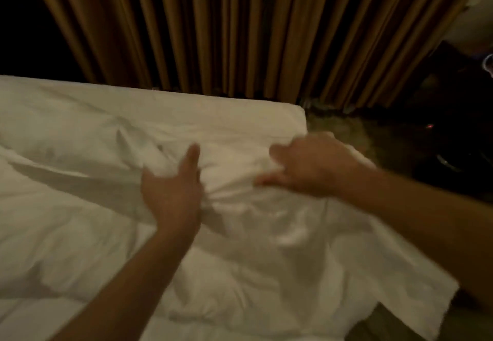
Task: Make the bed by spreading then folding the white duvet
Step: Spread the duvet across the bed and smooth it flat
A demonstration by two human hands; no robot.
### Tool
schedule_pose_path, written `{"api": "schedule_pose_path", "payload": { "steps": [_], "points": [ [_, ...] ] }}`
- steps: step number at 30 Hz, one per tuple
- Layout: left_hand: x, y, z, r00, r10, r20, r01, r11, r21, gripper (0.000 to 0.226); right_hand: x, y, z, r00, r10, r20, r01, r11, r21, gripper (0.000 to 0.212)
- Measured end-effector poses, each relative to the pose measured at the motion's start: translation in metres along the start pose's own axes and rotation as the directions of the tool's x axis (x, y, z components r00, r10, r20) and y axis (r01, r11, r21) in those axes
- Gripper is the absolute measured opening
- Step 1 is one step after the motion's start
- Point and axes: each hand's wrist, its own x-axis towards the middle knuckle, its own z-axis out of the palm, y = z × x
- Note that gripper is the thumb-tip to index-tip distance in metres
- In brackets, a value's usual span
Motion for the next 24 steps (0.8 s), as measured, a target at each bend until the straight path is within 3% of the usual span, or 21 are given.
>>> {"api": "schedule_pose_path", "payload": {
  "steps": [3,6,9,12,15,19,22,24],
  "points": [
    [-0.036,-0.095,-0.046,0.994,-0.109,-0.027,0.112,0.947,0.303,0.105,-0.033,-0.056,0.114,0.986,0.07,0.152,-0.089,0.988,0.125,0.096],
    [-0.057,-0.162,-0.073,0.97,-0.245,-0.014,0.232,0.9,0.37,0.097,-0.059,-0.102,0.218,0.953,0.238,0.187,-0.268,0.95,0.161,0.096],
    [-0.059,-0.209,-0.085,0.963,-0.27,-0.01,0.253,0.888,0.385,0.099,-0.069,-0.131,0.275,0.928,0.321,0.188,-0.365,0.883,0.295,0.077],
    [-0.056,-0.228,-0.091,0.972,-0.232,-0.036,0.229,0.899,0.373,0.102,-0.069,-0.134,0.297,0.931,0.343,0.125,-0.365,0.865,0.343,0.086],
    [-0.057,-0.232,-0.097,0.987,-0.148,-0.06,0.16,0.909,0.386,0.092,-0.074,-0.124,0.305,0.929,0.366,0.059,-0.365,0.878,0.309,0.094],
    [-0.05,-0.197,-0.087,0.976,0.115,-0.183,-0.023,0.898,0.44,0.094,-0.092,-0.083,0.303,0.908,0.371,-0.195,-0.317,0.912,0.261,0.073],
    [-0.039,-0.168,-0.054,0.961,0.266,0.081,-0.27,0.819,0.506,0.098,-0.103,-0.038,0.296,0.858,0.475,-0.196,-0.425,0.87,0.249,0.067],
    [-0.037,-0.157,-0.028,0.906,0.286,0.311,-0.415,0.738,0.531,0.095,-0.108,-0.02,0.292,0.808,0.577,-0.121,-0.535,0.803,0.261,0.069]
  ]
}}
